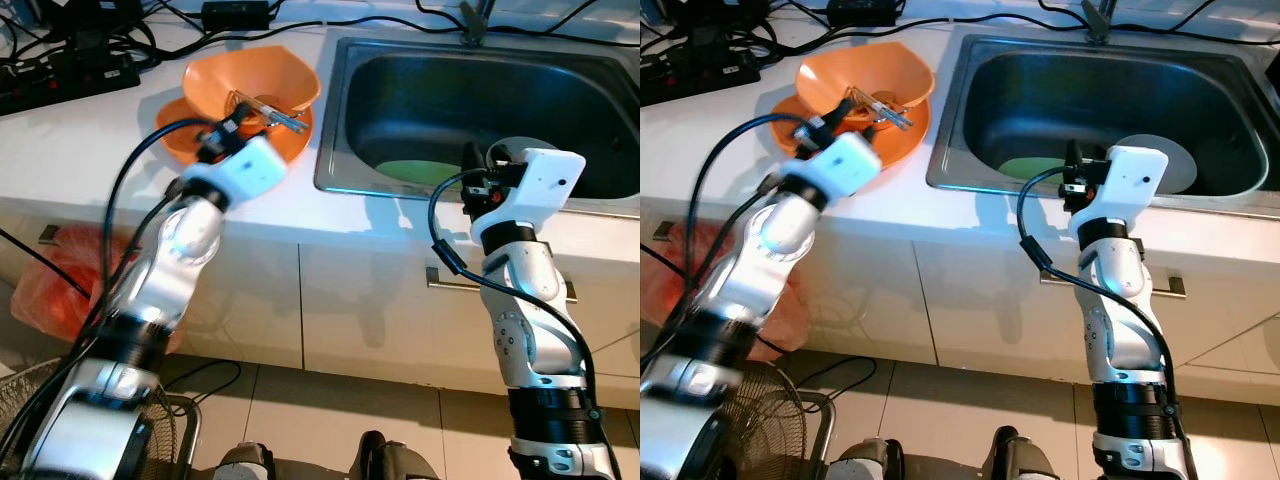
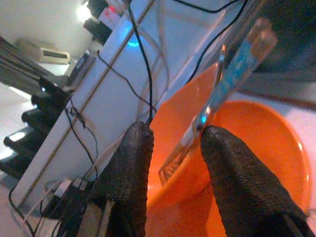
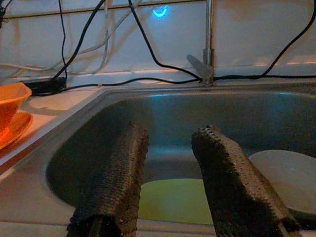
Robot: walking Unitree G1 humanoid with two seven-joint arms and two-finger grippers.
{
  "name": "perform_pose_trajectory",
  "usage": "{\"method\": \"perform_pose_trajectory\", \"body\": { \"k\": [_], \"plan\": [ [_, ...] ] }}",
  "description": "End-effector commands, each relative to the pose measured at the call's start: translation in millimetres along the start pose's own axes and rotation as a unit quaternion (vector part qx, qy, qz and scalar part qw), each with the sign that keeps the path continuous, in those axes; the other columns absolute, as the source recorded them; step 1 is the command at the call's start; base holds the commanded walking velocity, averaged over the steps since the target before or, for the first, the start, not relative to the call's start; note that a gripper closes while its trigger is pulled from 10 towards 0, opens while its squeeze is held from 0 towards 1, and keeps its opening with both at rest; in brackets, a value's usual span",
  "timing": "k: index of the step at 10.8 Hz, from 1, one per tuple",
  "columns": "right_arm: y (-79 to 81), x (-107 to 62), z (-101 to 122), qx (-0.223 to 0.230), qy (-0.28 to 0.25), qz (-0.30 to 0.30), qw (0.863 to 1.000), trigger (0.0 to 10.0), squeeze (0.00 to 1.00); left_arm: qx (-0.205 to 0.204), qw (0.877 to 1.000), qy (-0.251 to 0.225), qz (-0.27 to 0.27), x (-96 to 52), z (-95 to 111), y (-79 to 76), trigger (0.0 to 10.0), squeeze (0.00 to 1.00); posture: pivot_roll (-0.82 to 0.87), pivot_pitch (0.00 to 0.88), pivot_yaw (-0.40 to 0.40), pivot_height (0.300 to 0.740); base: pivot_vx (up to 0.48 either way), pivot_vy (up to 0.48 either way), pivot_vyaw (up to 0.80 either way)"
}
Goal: Kitchen organization
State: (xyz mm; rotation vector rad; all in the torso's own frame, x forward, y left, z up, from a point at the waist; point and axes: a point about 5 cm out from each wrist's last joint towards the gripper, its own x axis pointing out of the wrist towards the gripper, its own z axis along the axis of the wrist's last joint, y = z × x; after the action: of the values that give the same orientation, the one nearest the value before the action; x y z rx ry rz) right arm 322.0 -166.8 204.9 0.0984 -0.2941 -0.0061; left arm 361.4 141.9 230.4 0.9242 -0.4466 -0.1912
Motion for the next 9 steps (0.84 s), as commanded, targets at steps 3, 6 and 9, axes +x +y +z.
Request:
{"method": "perform_pose_trajectory", "body": {
  "k": [3, 6, 9],
  "plan": [
    [-0.1, 1.1, 7, -0.005, -0.018, 0.000, 1.000, 10.0, 0.00, 0.010, 1.000, -0.011, -0.017, 6.2, 2, -4.4, 10.0, 0.00, 0.12, 0.146, 0.015, 0.740, 0.000, 0.000, 0.00],
    [-6.8, 5.6, 18, -0.013, -0.042, 0.000, 0.999, 10.0, 0.00, 0.011, 0.999, -0.013, -0.029, 9.1, 2, -7.5, 10.0, 0.00, 0.12, 0.145, 0.012, 0.740, 0.000, 0.000, 0.00],
    [-2.2, 5.1, 16, -0.010, -0.038, 0.008, 0.999, 10.0, 0.00, 0.019, 0.999, -0.015, -0.036, 15.0, 3, -8.0, 10.0, 0.00, 0.11, 0.144, 0.014, 0.740, 0.000, 0.000, 0.00]
  ]
}}
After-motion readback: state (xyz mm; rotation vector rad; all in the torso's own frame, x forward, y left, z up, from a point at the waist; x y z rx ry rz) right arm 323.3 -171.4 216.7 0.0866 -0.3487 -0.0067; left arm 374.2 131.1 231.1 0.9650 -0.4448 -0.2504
